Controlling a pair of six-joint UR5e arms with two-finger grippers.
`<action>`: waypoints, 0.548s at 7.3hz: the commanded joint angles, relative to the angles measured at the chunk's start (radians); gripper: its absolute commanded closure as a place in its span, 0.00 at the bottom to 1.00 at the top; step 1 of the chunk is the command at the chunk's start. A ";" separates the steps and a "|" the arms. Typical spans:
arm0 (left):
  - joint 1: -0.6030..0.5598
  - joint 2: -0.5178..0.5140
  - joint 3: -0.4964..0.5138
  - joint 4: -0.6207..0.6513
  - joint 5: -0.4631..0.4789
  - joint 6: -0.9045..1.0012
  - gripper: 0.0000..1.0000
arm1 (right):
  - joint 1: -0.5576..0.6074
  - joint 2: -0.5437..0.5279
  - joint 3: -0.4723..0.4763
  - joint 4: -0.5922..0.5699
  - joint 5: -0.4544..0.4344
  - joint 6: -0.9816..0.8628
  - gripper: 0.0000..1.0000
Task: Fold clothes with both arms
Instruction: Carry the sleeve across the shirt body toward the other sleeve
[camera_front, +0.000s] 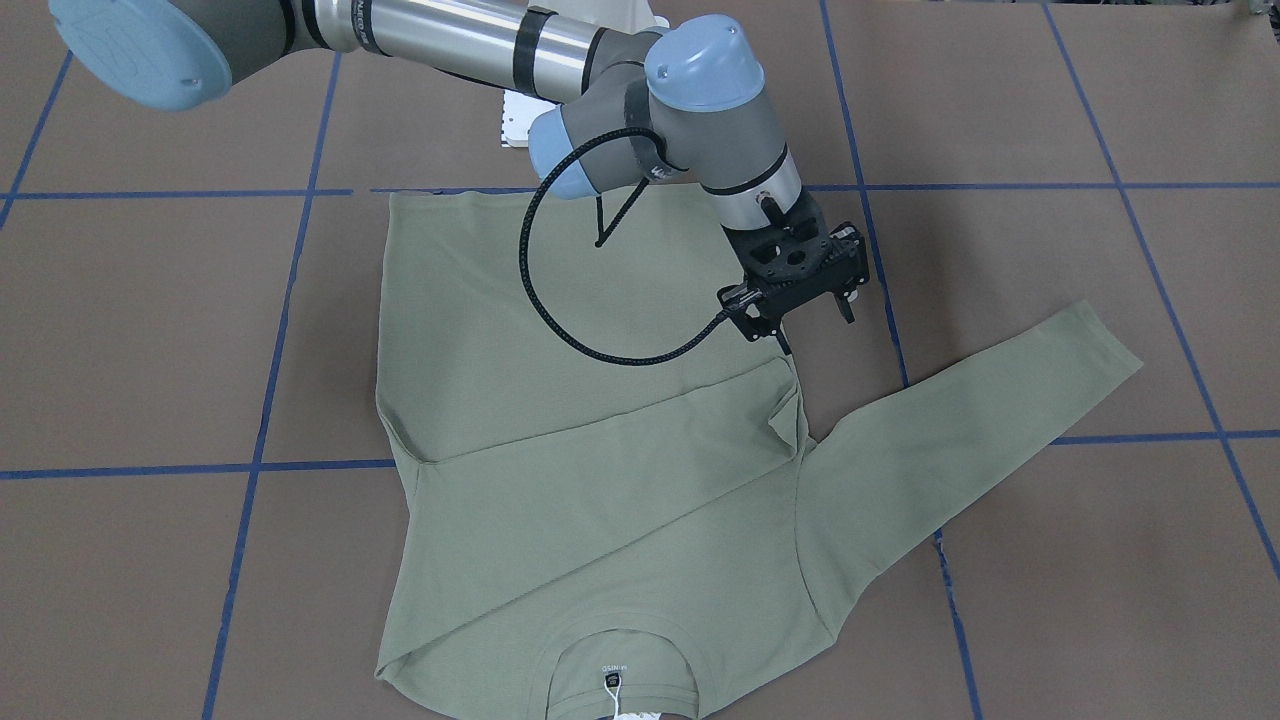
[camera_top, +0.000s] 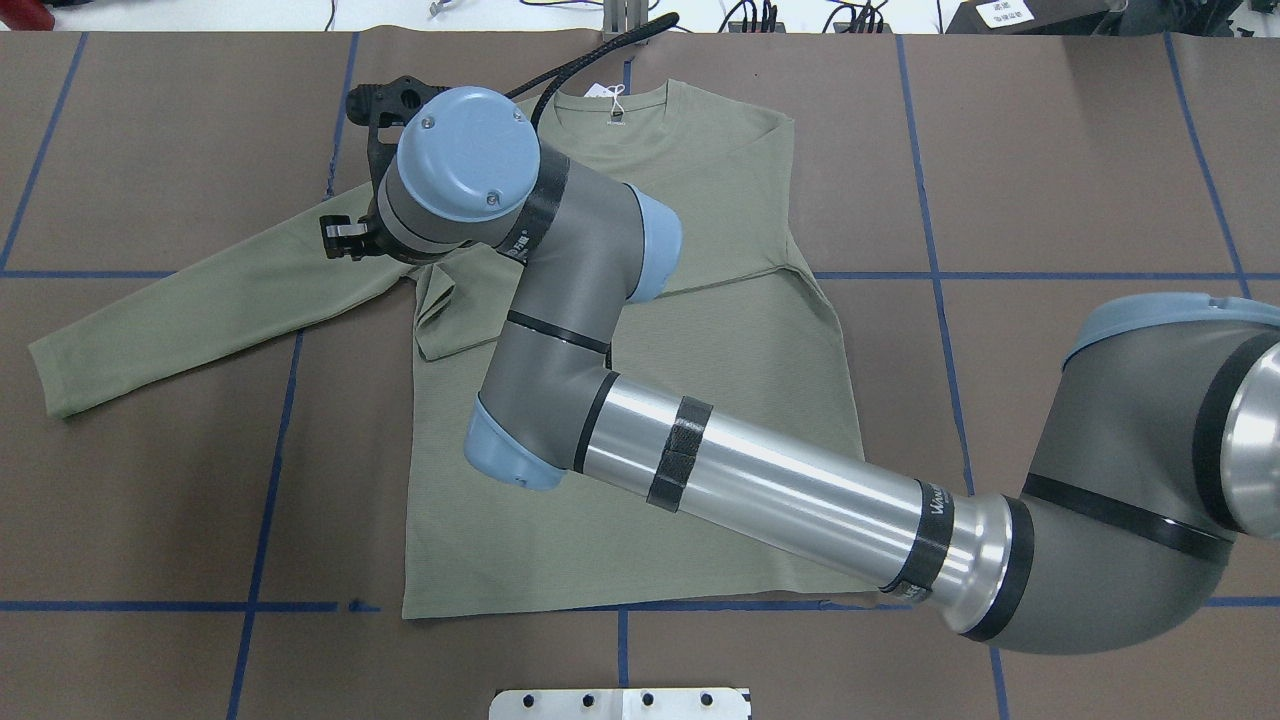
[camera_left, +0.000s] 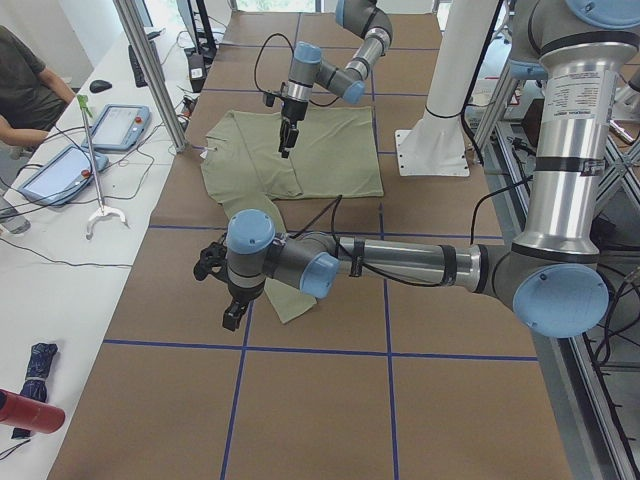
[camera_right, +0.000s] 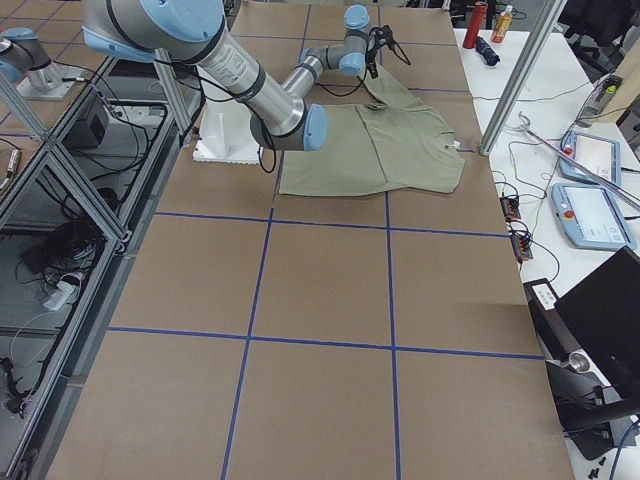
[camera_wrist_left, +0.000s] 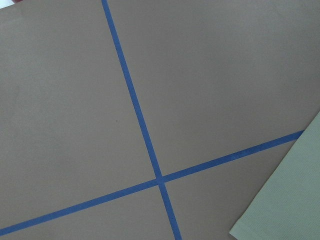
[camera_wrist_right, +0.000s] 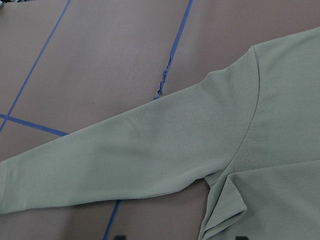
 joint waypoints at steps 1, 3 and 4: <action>0.005 -0.005 0.030 -0.079 0.009 -0.063 0.00 | 0.008 0.001 0.008 -0.058 -0.005 0.006 0.00; 0.061 0.010 0.027 -0.157 0.042 -0.239 0.00 | 0.063 0.000 0.081 -0.304 0.050 0.008 0.00; 0.121 0.077 0.027 -0.319 0.094 -0.410 0.00 | 0.129 -0.009 0.123 -0.440 0.163 0.000 0.00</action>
